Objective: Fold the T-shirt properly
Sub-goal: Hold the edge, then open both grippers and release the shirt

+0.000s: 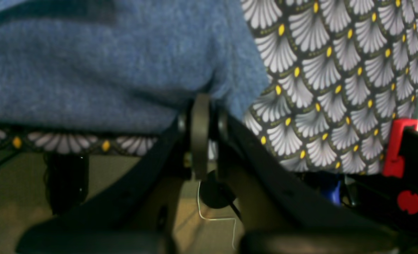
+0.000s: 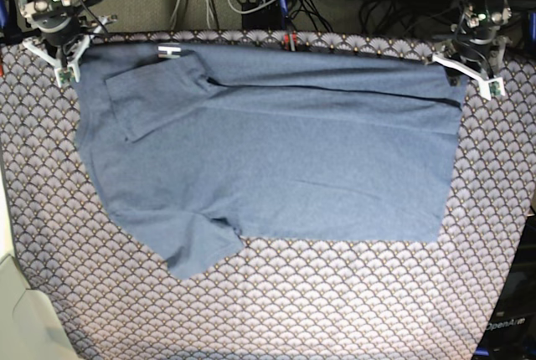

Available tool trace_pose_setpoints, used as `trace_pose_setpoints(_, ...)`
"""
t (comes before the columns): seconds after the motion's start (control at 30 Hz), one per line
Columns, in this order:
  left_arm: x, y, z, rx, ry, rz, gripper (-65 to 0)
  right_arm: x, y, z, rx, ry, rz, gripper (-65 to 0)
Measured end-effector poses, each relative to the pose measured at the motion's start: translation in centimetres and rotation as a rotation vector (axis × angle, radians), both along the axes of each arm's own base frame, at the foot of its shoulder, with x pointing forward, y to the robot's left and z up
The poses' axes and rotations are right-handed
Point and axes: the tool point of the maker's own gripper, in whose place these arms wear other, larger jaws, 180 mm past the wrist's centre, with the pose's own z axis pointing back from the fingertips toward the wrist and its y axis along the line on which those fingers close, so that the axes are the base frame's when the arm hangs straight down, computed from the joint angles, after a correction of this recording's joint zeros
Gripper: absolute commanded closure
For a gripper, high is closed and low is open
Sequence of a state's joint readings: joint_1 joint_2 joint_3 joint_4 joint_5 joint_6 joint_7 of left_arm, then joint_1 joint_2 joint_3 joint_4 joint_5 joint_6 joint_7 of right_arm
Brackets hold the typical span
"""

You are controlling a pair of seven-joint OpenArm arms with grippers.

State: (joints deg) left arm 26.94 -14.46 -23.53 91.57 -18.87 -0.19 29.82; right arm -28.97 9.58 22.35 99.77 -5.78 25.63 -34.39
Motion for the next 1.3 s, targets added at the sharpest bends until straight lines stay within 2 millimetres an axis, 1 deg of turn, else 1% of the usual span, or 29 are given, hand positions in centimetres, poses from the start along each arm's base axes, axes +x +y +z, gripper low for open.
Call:
trace_pose_setpoints(0.13, 0.0, 0.0, 0.0, 0.000, 0.000, 0.000, -25.8, 0.1, 0.1, 0.0, 0.002, -0.006, 0.001, 0.0)
trace_pose_setpoints(0.33, 0.3, 0.0, 0.0, -0.002, -0.002, 0.002, -25.8, -0.1, -0.3, -0.1, -0.004, 0.026, -0.022, 0.0)
trace_pose_setpoints(0.6, 0.3, 0.0, 0.0, -0.002, -0.002, 0.002, -25.8, 0.0, 0.0, -0.1, 0.020, 0.019, -0.030, 0.0)
trace_pose_setpoints(0.63, 0.3, 0.0, 0.0, -0.003, -0.003, 0.002, -25.8, 0.0, 0.1, -0.1, 0.031, 0.017, -0.036, -1.1)
trace_pose_setpoints(0.7, 0.3, 0.0, 0.0, -0.002, -0.003, 0.002, -25.8, -0.1, 0.1, -0.1, 0.042, 0.023, -0.045, -7.1)
trace_pose_setpoints(0.8, 0.4, 0.0, 0.1, -0.002, -0.005, 0.002, -25.8, 0.0, 0.4, 0.0, 0.040, 0.035, -0.007, -19.8)
trace_pose_setpoints(0.87, 0.4, 0.0, 0.1, -0.003, -0.003, 0.002, -25.8, 0.0, 1.3, 0.3, 0.063, 0.044, 0.054, -27.7)
trace_pose_setpoints(0.93, 0.4, 0.0, 0.1, -0.002, -0.003, 0.002, -25.9, 0.0, 1.8, 0.6, 0.086, 0.034, 0.048, -32.1)
trace_pose_setpoints(1.03, 0.4, 0.0, 0.1, -0.003, -0.004, 0.001, -26.0, -0.2, 1.4, 1.2, 0.073, 0.027, 0.033, -34.2)
trace_pose_setpoints(1.17, 0.2, 0.8, 0.6, -0.031, -0.019, 0.053, -26.2, 0.2, 1.2, 1.7, 0.065, 0.010, 0.034, -34.2)
trace_pose_setpoints(1.23, 0.1, 1.3, 1.3, -0.068, -0.051, 0.104, -26.2, 0.1, 1.0, 1.8, 0.062, 0.010, 0.030, -34.2)
trace_pose_setpoints(1.3, 0.2, 2.0, 2.2, -0.078, -0.081, 0.131, -26.2, -0.1, 0.3, 2.0, 0.051, 0.009, 0.012, -34.2)
